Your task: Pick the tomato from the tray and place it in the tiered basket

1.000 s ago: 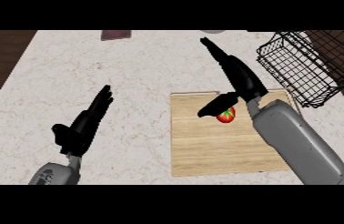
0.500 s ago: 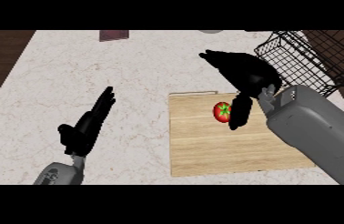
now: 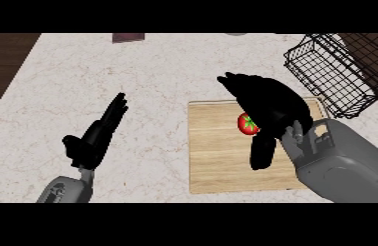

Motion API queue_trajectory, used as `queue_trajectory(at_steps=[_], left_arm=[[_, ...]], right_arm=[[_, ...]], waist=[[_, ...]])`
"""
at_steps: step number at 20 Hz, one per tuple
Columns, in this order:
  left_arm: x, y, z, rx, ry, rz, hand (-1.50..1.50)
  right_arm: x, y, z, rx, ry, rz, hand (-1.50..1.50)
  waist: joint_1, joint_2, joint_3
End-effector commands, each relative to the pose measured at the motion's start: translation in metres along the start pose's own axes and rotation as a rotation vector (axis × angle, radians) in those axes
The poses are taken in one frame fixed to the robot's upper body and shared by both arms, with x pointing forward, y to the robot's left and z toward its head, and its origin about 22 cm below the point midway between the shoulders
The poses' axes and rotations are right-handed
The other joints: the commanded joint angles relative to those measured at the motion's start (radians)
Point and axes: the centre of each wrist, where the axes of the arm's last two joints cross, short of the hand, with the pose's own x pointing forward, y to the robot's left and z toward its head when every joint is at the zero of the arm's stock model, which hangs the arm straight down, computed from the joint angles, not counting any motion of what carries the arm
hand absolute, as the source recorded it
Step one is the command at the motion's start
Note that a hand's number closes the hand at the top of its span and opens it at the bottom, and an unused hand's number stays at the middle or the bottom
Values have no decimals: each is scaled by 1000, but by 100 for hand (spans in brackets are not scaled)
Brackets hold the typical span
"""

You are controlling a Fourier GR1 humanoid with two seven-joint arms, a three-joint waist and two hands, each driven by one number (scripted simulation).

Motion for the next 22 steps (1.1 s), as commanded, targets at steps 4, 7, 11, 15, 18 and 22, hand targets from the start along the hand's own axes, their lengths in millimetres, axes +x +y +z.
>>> queue_trajectory(at_steps=[4,7,11,15,18,22], left_arm=[[9,-5,-1,-17,3,-5,0],[2,-2,-3,-16,7,6,0],[5,-9,-12,-12,-3,-11,0],[-1,-16,19,-12,6,6,0],[13,-17,6,-21,-16,10,0],[2,-8,-2,-16,3,0,0]], right_arm=[[11,28,-18,-23,198,118,-150],[-11,42,-29,15,247,98,-150],[-13,54,-38,34,242,49,-150],[-26,85,-46,32,213,23,-150],[-29,87,-50,51,273,49,-150],[-58,87,-64,54,304,46,-150]], waist=[[15,3,1],[9,5,1],[8,5,1],[15,4,1],[12,4,1],[11,6,1]])
